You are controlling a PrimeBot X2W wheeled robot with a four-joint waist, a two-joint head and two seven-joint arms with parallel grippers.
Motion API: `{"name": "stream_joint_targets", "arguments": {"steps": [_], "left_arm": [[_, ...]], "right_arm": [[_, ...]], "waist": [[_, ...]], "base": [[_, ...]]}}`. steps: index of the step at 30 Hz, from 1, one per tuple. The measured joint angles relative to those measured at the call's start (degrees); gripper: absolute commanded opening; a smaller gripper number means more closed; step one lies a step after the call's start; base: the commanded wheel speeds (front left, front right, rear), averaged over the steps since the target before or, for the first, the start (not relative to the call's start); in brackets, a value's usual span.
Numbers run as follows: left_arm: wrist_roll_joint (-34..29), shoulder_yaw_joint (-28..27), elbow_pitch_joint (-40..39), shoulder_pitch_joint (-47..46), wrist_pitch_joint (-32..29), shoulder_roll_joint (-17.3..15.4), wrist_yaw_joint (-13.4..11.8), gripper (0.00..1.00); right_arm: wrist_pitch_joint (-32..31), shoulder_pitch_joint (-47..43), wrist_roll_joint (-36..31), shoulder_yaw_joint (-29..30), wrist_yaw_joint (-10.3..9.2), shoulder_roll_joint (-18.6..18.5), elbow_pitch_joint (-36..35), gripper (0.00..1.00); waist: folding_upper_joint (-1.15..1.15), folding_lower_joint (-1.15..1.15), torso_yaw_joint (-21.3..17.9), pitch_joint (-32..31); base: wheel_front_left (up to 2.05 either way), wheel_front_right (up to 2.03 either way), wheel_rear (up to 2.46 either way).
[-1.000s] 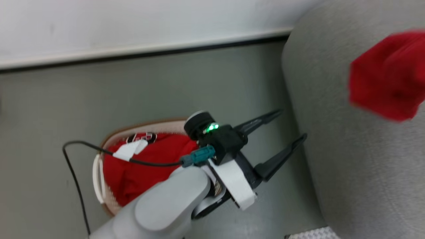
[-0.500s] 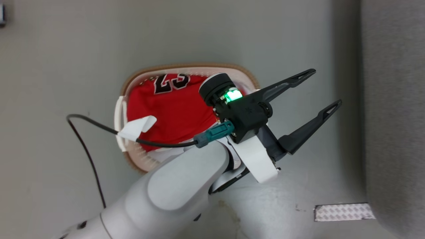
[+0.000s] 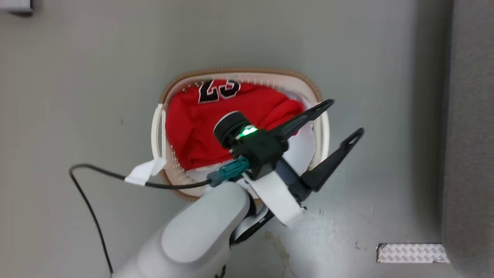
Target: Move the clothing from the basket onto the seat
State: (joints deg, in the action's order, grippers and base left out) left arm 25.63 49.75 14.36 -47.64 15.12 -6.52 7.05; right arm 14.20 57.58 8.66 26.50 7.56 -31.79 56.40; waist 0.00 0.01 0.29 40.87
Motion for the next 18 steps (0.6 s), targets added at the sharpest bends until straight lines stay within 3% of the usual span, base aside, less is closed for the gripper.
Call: {"name": "stream_joint_targets", "arguments": {"steps": [7,11,18], "left_arm": [[0.11,-3.86,0.64,5.32,0.00,-0.60,0.05,1.00],[0.08,-6.75,0.89,9.29,0.01,-1.80,0.04,1.00],[0.09,-14.85,0.09,19.18,0.01,-2.50,-1.38,1.00]], "right_arm": [[0.76,-10.24,4.77,-5.53,0.00,3.49,-4.49,1.00],[0.85,-17.86,5.44,-6.09,0.00,4.08,-13.05,1.00],[0.86,-31.49,3.12,-7.36,0.00,9.50,-27.52,1.00]], "waist": [[0.00,-0.01,-1.14,-5.85],[0.00,-0.01,-1.88,-9.93],[0.00,-0.02,-2.51,-18.50]], "base": [[0.00,0.00,0.00],[0.00,0.00,0.00],[0.00,0.00,0.00]]}}
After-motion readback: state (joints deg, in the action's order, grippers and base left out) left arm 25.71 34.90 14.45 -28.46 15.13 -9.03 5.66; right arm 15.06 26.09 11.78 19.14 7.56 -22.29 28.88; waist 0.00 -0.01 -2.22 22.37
